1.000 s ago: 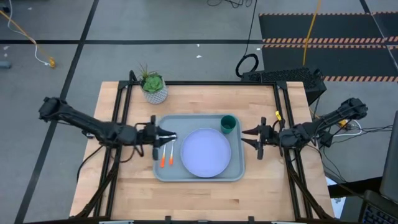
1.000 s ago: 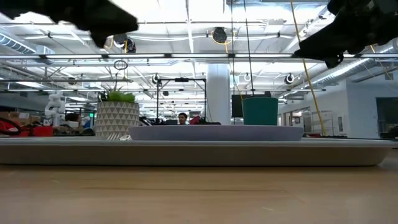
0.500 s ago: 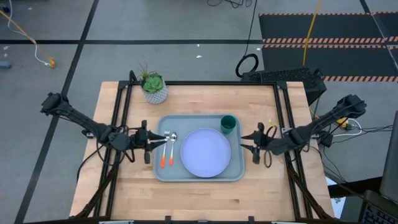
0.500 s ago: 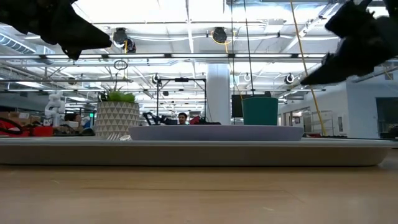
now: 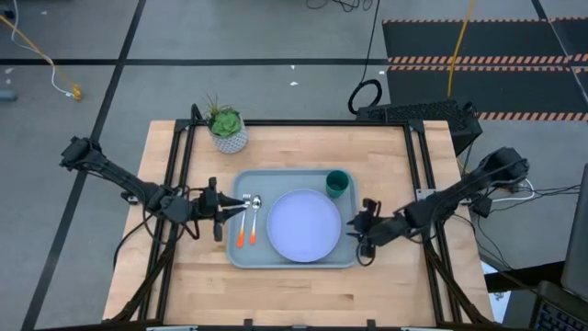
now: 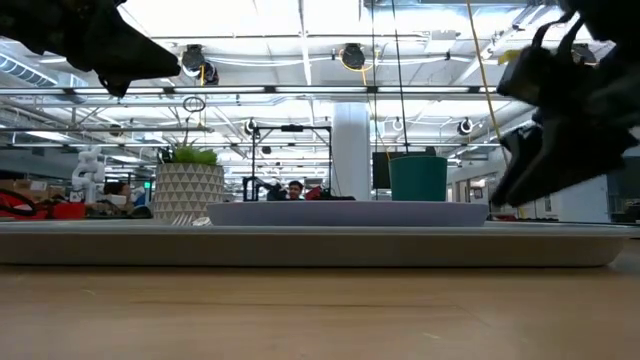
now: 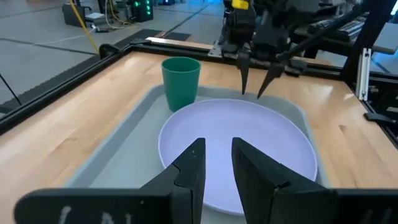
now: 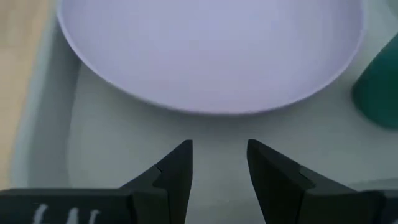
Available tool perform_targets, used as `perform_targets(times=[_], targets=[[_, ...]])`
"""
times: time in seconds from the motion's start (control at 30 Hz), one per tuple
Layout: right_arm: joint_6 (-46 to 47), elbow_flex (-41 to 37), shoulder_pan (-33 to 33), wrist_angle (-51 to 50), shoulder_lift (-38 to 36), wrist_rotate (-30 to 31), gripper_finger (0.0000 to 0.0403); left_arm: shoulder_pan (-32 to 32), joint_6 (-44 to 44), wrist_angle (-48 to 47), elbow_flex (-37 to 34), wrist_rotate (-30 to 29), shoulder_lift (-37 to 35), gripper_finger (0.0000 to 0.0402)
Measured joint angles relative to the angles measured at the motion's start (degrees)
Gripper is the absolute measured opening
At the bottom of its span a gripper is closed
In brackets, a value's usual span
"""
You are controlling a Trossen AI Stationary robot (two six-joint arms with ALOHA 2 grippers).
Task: Pick and place plate/cup/fork/spoon on tray
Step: Adjust the blue plate on the blue tray, then return to Home Position
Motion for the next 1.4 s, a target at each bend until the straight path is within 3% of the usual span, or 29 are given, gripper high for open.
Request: perform_targets(times=[0.33,0.97,1.17,1.4], targets=[[0.0,0.2,0.0,10.3,8.4,-1.7,0.0144,-1.3,-1.6,0.0,0.0,0.0,0.0,0.0081],[-2.8,0.2,-2.4,14.9,10.9,-1.4,0.0144,-1.5,-2.0,0.0,0.0,0.0,0.0,0.0081],[-1.7,0.2,-2.3,10.4,8.4,-1.5,0.0144,-1.8,-2.5,0.0,0.0,0.0,0.0,0.0081],[-3.0,0.2,-2.2,10.4,-2.0,-4.3,0.0144,-2.3,-1.5,0.1,0.0,-0.1,0.0,0.0081]])
